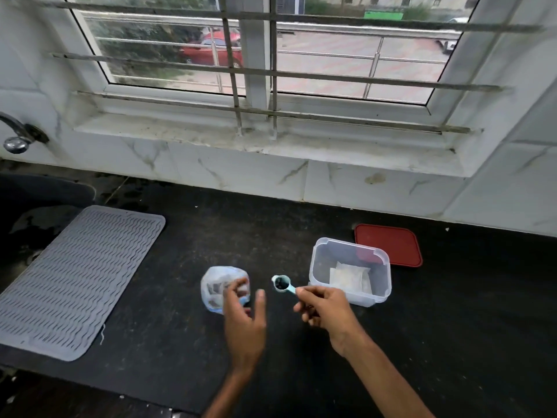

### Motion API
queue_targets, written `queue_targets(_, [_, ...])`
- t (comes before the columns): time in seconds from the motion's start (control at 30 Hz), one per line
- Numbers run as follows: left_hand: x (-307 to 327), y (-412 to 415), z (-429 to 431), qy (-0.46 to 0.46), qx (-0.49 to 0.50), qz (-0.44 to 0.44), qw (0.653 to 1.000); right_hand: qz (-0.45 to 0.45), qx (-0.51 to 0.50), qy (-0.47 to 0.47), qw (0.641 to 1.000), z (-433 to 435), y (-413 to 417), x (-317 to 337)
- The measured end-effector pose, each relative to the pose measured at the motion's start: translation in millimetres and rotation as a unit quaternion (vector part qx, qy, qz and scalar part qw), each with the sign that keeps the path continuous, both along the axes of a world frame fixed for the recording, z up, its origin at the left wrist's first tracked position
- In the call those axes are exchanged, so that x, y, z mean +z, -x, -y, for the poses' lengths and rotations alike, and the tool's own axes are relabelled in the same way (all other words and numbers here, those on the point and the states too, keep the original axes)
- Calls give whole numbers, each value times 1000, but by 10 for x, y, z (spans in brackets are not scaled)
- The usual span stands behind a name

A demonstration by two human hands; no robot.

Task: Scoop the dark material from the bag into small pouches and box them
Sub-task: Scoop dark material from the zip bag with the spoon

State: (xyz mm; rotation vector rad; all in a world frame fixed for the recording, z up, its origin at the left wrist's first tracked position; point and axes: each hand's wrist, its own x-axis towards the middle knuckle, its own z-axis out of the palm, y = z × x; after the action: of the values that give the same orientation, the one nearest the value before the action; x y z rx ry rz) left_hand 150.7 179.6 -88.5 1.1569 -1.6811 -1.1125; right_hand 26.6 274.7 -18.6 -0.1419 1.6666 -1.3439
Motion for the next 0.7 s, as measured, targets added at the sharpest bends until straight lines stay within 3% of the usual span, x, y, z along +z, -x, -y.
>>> queue_targets(0.1, [-252, 228, -343, -101, -133, 112, 980, -58, -35, 0, 998, -312, 232, 94])
queue_targets(0.2, [-333, 474, -603, -140, -175, 180, 958, -122, -35, -22, 992, -545, 442, 43])
queue_targets(0.43, [-403, 812, -837, -92, -156, 167, 969, -261, 34, -85, 961, -673, 613, -312])
queue_targets(0.53, [-440, 822, -836, -79, -160, 155, 972, -384, 71, -131, 911, -653, 591, -447])
queue_targets(0.7, [-528, 803, -854, -73, -157, 140, 975, -579, 162, -160, 783, -622, 491, -514])
